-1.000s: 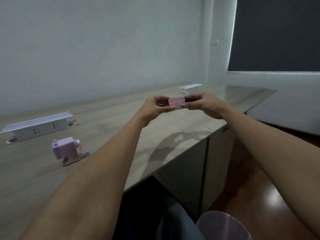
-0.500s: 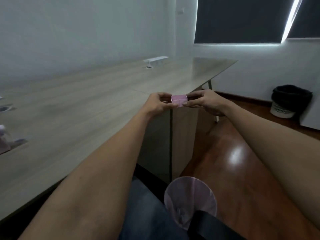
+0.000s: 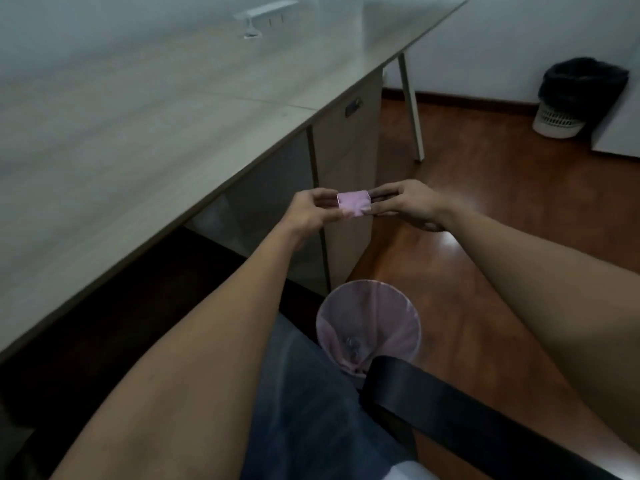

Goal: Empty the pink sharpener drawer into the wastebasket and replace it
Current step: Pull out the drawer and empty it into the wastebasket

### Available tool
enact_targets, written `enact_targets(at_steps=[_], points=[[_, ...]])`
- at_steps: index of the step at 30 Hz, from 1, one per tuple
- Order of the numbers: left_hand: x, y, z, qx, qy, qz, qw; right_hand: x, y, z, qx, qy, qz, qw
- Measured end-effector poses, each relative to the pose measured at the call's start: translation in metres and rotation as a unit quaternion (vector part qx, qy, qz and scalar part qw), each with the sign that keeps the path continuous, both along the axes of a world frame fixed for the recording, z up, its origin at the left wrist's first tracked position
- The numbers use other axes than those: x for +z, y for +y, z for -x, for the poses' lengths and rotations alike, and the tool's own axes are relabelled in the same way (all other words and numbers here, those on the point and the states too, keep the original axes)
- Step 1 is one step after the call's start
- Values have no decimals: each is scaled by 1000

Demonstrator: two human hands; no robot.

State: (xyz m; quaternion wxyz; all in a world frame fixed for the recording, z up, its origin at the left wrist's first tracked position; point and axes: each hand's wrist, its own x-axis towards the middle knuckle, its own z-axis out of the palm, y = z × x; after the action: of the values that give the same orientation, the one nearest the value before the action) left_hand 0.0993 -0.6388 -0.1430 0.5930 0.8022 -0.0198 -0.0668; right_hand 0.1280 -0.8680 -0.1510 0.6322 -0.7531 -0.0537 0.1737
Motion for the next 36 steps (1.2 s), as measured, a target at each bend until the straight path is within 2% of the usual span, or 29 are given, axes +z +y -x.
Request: enact_targets(at_steps=[3, 7, 12, 18, 23, 28, 36], points=[[-44, 0, 8, 9, 47, 28, 998, -42, 2, 8, -2, 41, 2, 999], [-101, 5, 15, 2, 129, 16, 991, -89, 7, 22, -9, 128, -9, 992], [-139, 5, 19, -11, 221, 42, 974, -129, 7, 31, 28, 212, -12, 977], [-151, -6, 22, 18, 257, 12, 966, -147, 14, 34, 20, 266, -31, 963], [-152, -14, 19, 111, 278, 43, 953, -146, 20, 30, -12, 317, -33, 948], [-154, -15, 11, 121, 315, 47, 940, -142, 26, 23, -33, 353, -7, 935], [-150, -15, 7, 120, 315, 40, 941, -132, 29, 16, -43, 378, 54, 923]])
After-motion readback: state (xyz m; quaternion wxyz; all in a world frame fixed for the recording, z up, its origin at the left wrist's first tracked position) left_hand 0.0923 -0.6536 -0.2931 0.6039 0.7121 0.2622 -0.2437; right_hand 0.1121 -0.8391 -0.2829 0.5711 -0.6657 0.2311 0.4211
